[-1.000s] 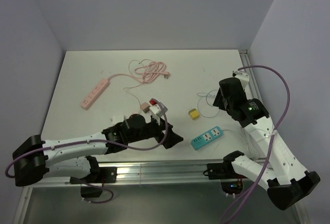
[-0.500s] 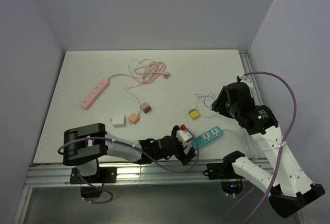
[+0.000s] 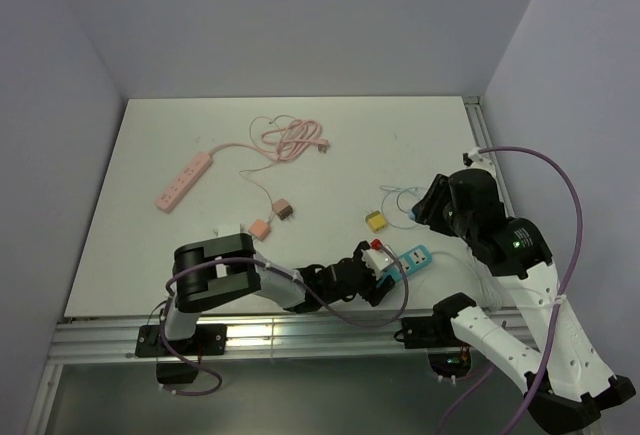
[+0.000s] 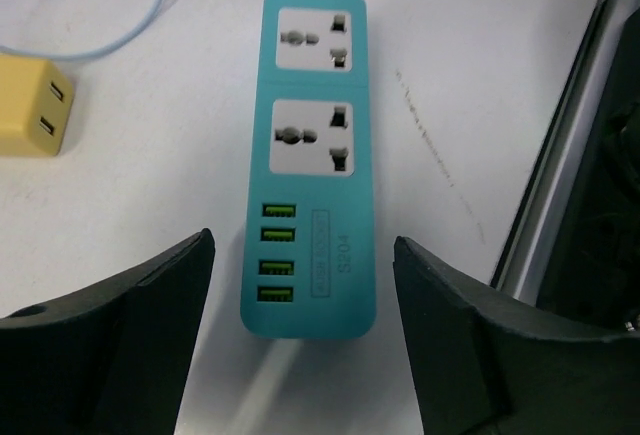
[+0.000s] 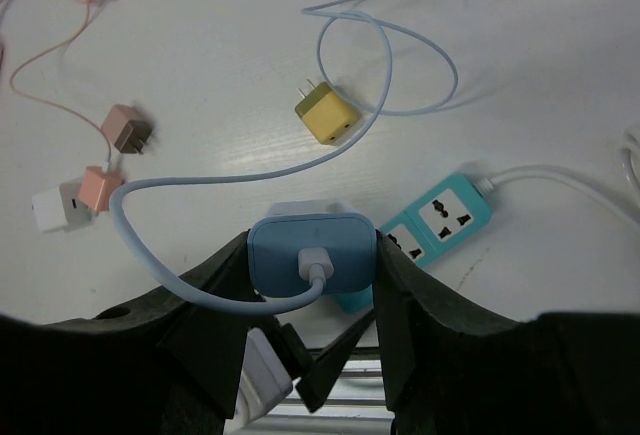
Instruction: Insert the plug
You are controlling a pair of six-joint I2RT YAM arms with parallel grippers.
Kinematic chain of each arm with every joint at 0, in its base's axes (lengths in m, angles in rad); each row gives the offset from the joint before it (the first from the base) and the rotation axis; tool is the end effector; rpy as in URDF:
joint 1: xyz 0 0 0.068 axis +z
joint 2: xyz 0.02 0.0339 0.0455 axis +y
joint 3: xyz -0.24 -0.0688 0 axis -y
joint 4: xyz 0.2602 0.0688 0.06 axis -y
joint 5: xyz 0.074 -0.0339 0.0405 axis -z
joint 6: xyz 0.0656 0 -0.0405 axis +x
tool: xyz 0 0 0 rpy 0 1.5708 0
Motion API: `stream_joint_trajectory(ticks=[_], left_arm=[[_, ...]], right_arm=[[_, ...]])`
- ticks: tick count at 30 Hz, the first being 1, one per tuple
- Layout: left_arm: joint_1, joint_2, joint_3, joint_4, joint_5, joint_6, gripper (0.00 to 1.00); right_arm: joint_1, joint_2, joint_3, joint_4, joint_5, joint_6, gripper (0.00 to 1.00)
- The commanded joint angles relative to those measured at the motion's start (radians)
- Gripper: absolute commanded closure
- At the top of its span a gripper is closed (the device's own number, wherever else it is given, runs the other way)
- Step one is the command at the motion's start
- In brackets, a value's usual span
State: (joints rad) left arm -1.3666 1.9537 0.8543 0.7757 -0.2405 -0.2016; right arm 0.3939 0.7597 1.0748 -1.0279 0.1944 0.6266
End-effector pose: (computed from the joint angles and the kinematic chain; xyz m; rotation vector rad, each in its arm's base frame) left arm 0.0988 -0.4001 0.0877 0.9393 1.7366 -0.8308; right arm 0.1706 0.0572 0.3260 0.3665 2.2577 0.3160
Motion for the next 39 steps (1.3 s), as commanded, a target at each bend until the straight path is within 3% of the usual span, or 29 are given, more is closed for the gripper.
stream_joint_trajectory(ticks=[1, 8, 11, 12, 15, 20, 23, 27, 32, 39], left_arm=[[0.03, 0.024, 0.025, 0.06, 0.07, -0.002, 0.26], [0.067, 0.057, -0.011, 0.077, 0.133, -0.039, 0.33], [0.078, 0.057, -0.029, 0.08, 0.174, -0.056, 0.56], [0.089, 0.051, -0.047, 0.079, 0.184, -0.064, 0.73], [0.141, -0.004, -0.112, 0.079, 0.256, -0.131, 1.0], [0.238, -0.09, -0.199, -0.021, 0.354, -0.197, 1.0], [0.262, -0.163, -0.228, -0.139, 0.308, -0.187, 1.0], [0.262, -0.249, -0.244, -0.258, 0.171, -0.165, 1.0], [0.261, -0.274, -0.271, -0.308, 0.069, -0.142, 1.0], [0.261, -0.268, -0.314, -0.247, 0.107, -0.134, 1.0]], right_arm=[[-0.007, 0.0, 0.01, 0.012, -0.033, -0.028, 1.0], [-0.006, 0.001, -0.006, 0.014, -0.05, -0.036, 1.0], [-0.006, 0.023, -0.019, 0.002, -0.087, -0.037, 1.0], [-0.006, 0.038, -0.022, -0.006, -0.098, -0.044, 1.0], [-0.006, 0.095, -0.035, -0.031, -0.121, -0.077, 1.0], [-0.004, 0.101, -0.079, 0.051, -0.212, -0.137, 1.0], [0.002, 0.134, -0.107, 0.095, -0.285, -0.166, 1.0], [0.054, 0.226, -0.133, 0.138, -0.267, -0.185, 1.0], [0.128, 0.311, -0.099, 0.173, -0.181, -0.235, 1.0], [0.163, 0.417, -0.056, 0.276, -0.157, -0.372, 1.0]])
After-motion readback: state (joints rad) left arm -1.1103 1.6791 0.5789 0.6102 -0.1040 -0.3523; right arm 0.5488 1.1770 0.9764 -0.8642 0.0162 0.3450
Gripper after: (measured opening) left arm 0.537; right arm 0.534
